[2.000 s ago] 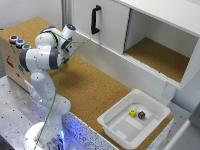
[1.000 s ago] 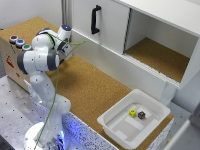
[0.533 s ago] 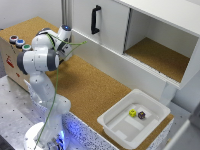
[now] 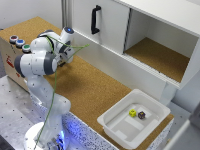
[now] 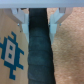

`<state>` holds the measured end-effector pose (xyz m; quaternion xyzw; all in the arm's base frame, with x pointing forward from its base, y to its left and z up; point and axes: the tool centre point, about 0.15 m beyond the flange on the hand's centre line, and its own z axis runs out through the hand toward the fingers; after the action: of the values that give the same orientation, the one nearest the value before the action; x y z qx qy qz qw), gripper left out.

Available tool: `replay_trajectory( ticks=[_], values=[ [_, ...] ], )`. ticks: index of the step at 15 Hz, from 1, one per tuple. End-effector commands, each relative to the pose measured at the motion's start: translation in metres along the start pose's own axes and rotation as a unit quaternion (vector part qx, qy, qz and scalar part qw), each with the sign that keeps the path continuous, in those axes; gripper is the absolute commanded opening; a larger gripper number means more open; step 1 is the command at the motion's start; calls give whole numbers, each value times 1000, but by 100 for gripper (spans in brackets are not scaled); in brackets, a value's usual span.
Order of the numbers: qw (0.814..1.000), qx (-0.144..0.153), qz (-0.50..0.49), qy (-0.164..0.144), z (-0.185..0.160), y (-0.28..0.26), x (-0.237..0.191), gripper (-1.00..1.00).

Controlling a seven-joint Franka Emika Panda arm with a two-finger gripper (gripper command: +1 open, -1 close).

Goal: Grasp the drawer handle and open it

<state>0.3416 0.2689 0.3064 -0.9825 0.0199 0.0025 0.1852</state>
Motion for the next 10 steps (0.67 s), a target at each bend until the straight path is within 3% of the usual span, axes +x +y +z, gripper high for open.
replay_trajectory(
  ticks=[1, 10],
  values=[
    [997, 72, 2, -14, 13, 93, 4, -100],
    [998, 62, 31, -8, -12, 181, 20, -100]
  ],
)
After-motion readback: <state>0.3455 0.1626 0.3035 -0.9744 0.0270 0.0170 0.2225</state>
